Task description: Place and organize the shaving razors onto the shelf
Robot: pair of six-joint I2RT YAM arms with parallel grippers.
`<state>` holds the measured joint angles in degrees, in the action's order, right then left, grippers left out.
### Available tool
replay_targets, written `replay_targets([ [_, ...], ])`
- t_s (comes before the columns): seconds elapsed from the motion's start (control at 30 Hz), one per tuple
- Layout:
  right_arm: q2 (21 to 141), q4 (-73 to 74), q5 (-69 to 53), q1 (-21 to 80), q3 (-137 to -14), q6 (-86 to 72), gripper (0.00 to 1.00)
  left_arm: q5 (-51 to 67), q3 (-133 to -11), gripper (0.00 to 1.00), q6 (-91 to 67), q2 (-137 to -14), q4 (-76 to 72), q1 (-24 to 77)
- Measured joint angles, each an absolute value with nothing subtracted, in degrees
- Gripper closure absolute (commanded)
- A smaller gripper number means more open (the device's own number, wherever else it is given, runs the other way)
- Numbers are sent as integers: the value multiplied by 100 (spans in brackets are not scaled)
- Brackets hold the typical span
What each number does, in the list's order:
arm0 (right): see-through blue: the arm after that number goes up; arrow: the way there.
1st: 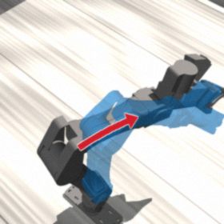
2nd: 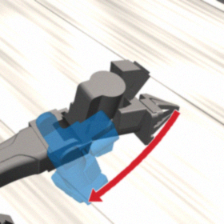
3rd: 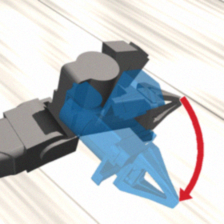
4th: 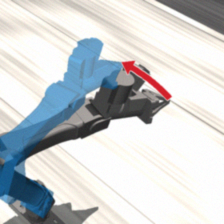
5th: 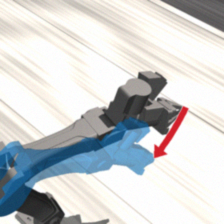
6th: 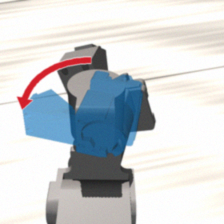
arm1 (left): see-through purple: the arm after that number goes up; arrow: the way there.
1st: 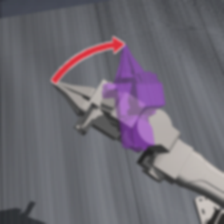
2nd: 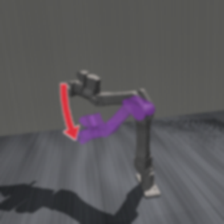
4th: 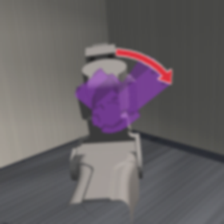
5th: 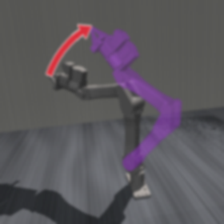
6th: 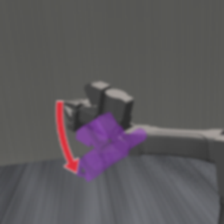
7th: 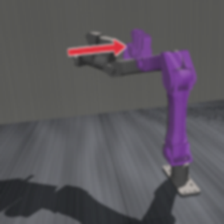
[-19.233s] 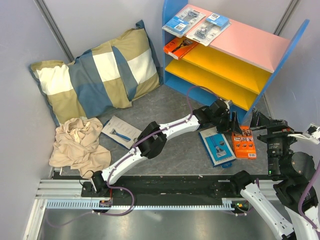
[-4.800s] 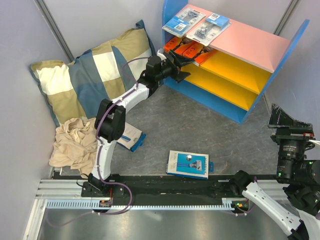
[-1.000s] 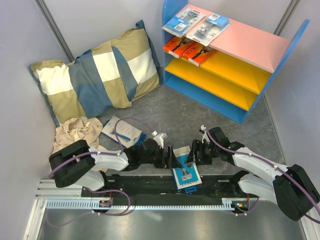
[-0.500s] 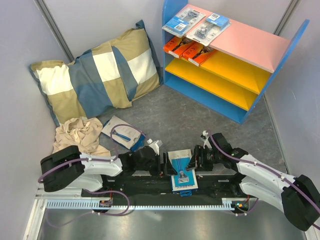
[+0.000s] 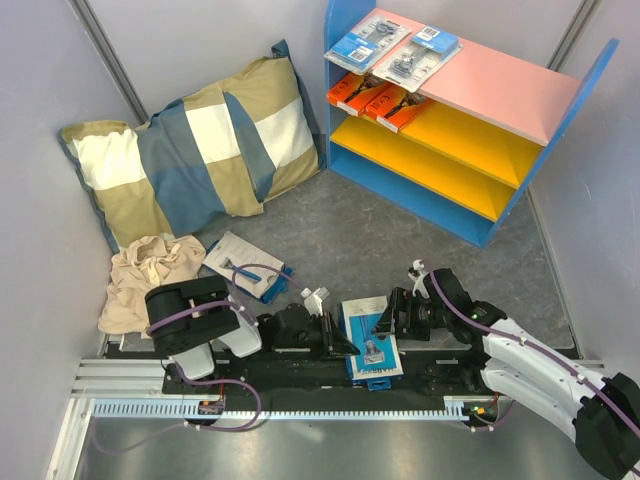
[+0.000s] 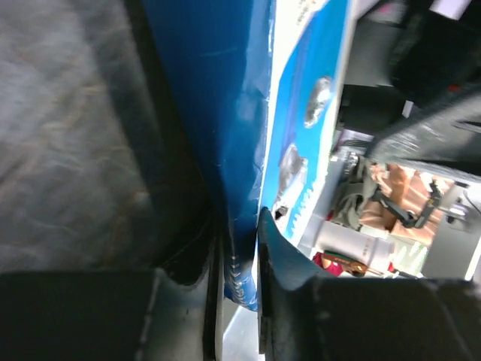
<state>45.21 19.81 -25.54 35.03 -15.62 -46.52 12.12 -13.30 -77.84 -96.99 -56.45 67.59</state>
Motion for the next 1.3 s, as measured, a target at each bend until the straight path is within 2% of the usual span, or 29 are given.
replay_targets([
  [0.13, 4340, 1975, -2536, 3505, -1564, -4698, 6, 1009, -1199, 84, -7782, -9439, -5717, 6820],
  [0.33, 4125, 1999, -2464, 3514, -1822, -4668, 3, 646, -1271, 85, -7363, -7902, -4390, 6834],
  [0.6, 3951, 1850, -2565, 3514, -2215, -4501, 5, 552, -1743, 85, -6661, -6536, -2971, 6753],
  [0.7, 3811, 1625, -2834, 3514, -2228, -4469, 17, 576, -1747, 84, -6508, -6447, -2867, 6753],
  [0.8, 3730, 1516, -2974, 3483, -2231, -4368, 45, 615, -1778, 84, -6353, -6405, -2764, 6731],
  [0.87, 3726, 1505, -2969, 3422, -2220, -4307, 56, 648, -1852, 83, -6241, -6322, -2556, 6720],
  [0.9, 3710, 1503, -2974, 3398, -2209, -4294, 65, 652, -1890, 83, -6182, -6276, -2432, 6720],
  [0.97, 3636, 1439, -3026, 3380, -2189, -4272, 71, 646, -1918, 81, -6108, -6211, -2198, 6661],
  [1.07, 3535, 1341, -3116, 3380, -2189, -4235, 77, 661, -1981, 73, -6018, -6139, -2008, 6589],
  [1.17, 3522, 1201, -3142, 3380, -2189, -4224, 81, 674, -2119, 56, -5861, -6016, -1664, 6493],
  [1.2, 3527, 1122, -3153, 3382, -2191, -4228, 82, 672, -2180, 42, -5800, -5961, -1492, 6445],
  [1.27, 3557, 961, -3214, 3398, -2222, -4281, 84, 652, -2296, 27, -5671, -5819, -1238, 6305],
  [1.3, 3579, 937, -3269, 3422, -2261, -4292, 84, 642, -2368, 16, -5594, -5714, -1157, 6206],
])
